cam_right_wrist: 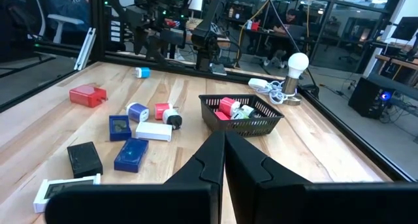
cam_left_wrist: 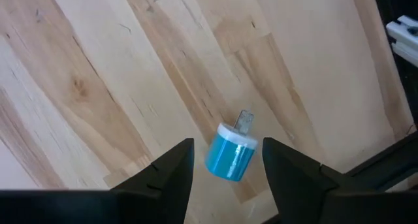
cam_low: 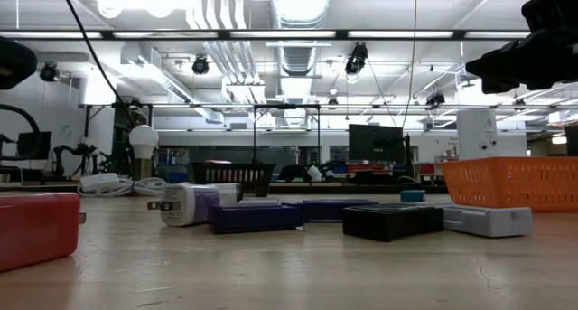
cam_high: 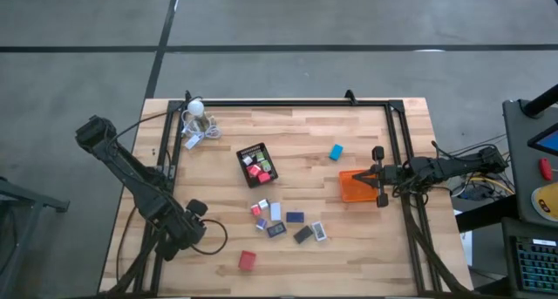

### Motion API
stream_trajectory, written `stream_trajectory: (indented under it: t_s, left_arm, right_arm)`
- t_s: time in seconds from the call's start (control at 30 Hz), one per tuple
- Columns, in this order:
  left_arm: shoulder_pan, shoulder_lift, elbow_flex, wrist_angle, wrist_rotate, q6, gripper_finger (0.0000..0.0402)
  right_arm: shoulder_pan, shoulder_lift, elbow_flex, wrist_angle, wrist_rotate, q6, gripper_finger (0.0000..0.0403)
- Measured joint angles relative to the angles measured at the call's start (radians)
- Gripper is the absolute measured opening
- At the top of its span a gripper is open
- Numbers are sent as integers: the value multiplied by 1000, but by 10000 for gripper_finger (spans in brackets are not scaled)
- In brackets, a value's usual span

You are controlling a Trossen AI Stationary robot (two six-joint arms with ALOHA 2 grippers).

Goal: Pick & Place Office items
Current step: Put the blue charger adapter in the black bin

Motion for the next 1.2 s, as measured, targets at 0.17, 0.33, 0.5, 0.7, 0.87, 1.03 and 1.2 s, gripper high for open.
stream_trajectory:
  t_s: [0.17, 0.33, 0.5, 0.7, 0.87, 1.03, 1.2]
  left_arm:
    - [-1, -1, 0, -10, 0, -54, 186]
    - [-12, -1, -10, -20, 5, -68, 186]
    - [-24, -1, -42, -5, 6, -67, 186]
    - [-30, -1, -67, 45, 7, -32, 186]
    - [-45, -1, -68, 59, 9, -29, 186]
    - [-75, -1, -68, 95, 9, -10, 186]
    - [-87, -1, -84, 103, 9, -16, 186]
  right_arm:
    - [0, 0, 0, 0, 0, 0, 9]
    - [0, 0, 0, 0, 0, 0, 8]
    - [0, 0, 0, 0, 0, 0, 8]
    - [0, 0, 0, 0, 0, 0, 8]
    - [0, 0, 0, 0, 0, 0, 8]
    - [0, 0, 0, 0, 0, 0, 9]
    - [0, 0, 0, 0, 0, 0, 9]
